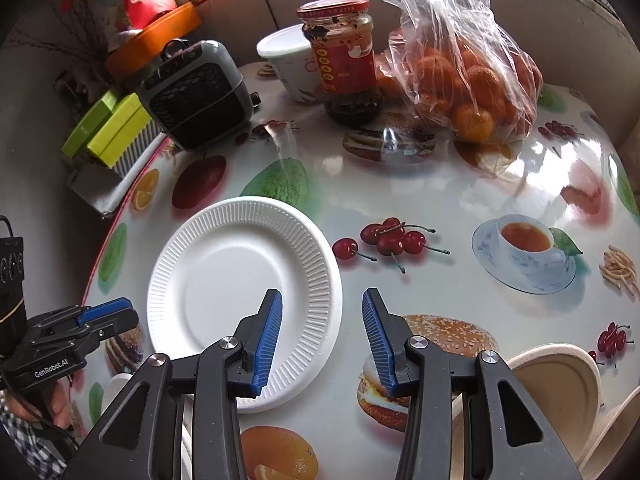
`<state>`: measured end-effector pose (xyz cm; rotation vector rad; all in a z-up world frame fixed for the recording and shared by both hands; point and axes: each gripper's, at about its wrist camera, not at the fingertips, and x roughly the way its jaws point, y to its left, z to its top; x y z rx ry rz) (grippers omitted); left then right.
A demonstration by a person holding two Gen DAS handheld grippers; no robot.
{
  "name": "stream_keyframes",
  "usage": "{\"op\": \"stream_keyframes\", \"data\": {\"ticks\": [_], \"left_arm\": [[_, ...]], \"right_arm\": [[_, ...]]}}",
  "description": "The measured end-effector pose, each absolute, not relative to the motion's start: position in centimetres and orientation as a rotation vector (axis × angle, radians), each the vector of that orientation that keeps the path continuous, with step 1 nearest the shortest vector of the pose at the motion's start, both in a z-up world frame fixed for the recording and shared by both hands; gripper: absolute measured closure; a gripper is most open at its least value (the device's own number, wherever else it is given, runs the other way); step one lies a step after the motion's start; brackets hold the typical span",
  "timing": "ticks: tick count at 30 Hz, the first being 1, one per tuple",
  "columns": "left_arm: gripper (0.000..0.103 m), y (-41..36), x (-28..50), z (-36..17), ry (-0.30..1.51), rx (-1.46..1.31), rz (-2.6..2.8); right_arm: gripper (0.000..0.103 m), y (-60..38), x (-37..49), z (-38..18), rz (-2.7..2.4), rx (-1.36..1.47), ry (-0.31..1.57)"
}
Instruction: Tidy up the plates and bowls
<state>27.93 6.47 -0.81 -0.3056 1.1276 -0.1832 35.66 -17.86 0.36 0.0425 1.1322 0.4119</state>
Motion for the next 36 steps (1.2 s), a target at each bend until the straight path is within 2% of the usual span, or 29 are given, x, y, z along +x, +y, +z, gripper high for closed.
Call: {"op": "stream_keyframes", "data": {"ticks": [17,24,30,36], "left_arm": [[0.075,6.6,29.3,-2.3,1.152,-0.333,-0.168],[0.083,6.6,29.3,-2.3,1.150,-0.332,-0.174],[0.089,6.4,29.3,-2.4,1.152,-0.334,-0.173],[0.089,6.3,29.4,-2.3,1.145,-0.331,-0.170]], "right_arm": [[0.069,-18.3,37.4,-2.3,0.428,0.101,1.198],[0.073,-18.1,37.4,-2.5,0.445,0.117,1.206],[0.082,-17.9,37.4,-2.8,0.453,0.124,1.218],[0.087,-17.9,37.2,-2.9,0.459,0.128,1.217]]}}
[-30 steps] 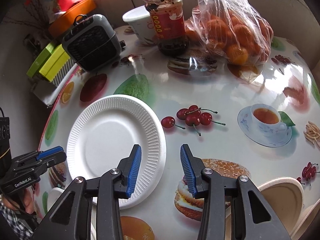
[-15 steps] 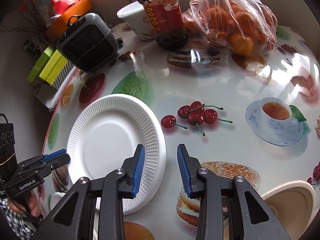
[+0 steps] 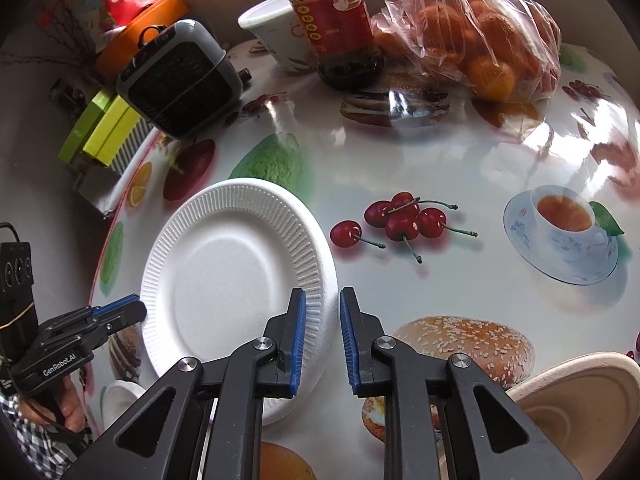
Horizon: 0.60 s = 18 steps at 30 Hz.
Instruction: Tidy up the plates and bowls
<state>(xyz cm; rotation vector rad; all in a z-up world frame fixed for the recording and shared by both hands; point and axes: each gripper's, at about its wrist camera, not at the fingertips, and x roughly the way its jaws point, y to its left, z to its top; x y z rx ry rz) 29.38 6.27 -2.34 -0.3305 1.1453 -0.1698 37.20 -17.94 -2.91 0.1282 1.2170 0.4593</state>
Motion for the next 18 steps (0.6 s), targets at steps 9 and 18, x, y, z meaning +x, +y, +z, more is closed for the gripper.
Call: {"op": "stream_keyframes", "data": {"ticks": [9,18], "left_arm": [[0.090,6.31,29.38,-2.15,1.141,-0.335,-0.171],[0.090,6.28,29.23,-1.79,1.136,-0.334,-0.177]], "right_arm": [[0.088,-17.94,37.12,-2.90,0.456,0.124,1.217],[0.088,-18.28,37.05,-2.64,0.454,0.135,1.208]]}}
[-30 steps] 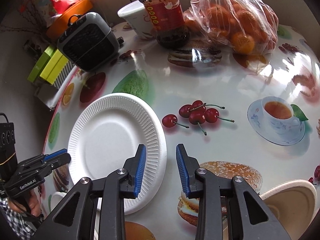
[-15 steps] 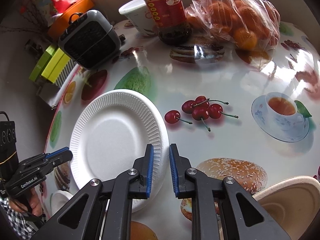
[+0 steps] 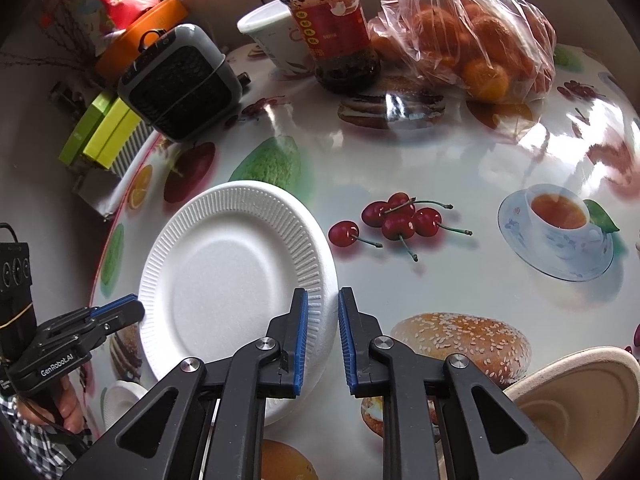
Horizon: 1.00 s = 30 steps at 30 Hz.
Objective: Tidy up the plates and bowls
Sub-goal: 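Lift and carry the plate with the left tool while the right tool carries its plate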
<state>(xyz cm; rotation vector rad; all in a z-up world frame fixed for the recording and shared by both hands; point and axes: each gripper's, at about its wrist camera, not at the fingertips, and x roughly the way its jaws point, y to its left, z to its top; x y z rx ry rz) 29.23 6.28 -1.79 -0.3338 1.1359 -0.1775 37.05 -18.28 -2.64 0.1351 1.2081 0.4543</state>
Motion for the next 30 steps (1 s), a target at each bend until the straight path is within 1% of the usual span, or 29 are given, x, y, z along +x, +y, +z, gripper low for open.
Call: {"op": "stream_keyframes", "data": {"ticks": [15,30], "left_arm": [[0.090,6.4,28.0,-0.9,1.116,-0.340,-0.190],[0.090,7.2,25.6,0.2,1.093,-0.356,-0.198]], "right_arm": [[0.088,-18.4,35.7,-1.4,0.456,0.137,1.189],[0.088,-17.9,32.5,0.4,0.473,0.140,1.156]]}}
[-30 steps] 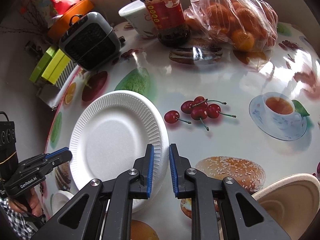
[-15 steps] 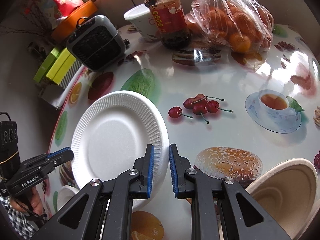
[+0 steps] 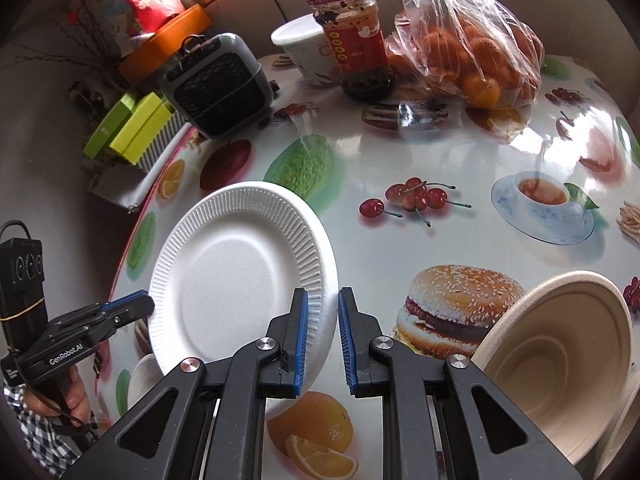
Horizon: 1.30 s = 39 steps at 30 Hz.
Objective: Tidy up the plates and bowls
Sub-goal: 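Lift and carry the plate with the left tool while the right tool carries its plate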
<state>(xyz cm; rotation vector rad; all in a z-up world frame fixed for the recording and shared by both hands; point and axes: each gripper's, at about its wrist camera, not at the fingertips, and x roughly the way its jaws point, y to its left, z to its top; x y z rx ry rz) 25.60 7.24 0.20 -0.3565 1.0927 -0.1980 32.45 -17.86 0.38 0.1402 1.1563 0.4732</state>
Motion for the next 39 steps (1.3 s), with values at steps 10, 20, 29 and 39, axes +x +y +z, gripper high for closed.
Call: {"op": "stream_keyframes", "data": {"ticks": [10,20,29,39], "left_arm": [[0.090,8.6,23.2,1.0,1.065,-0.375,-0.191],[0.090,10.1,20.4,1.4,1.050,-0.384,-0.188],[0.090,11.2,18.3,1.6,1.037,-0.386,-0.177],[0.090,11.6,16.0,1.9,1.034,-0.372,-0.179]], "right_arm": [[0.088,-16.7,30.0,1.9,0.500,0.123,1.129],[0.088,-15.6,27.3,2.7,0.536,0.117,1.117],[0.088,-14.8,24.7,3.3,0.565,0.124,1.107],[0.088,-14.6,22.0,3.2,0.585,0.120,1.103]]}}
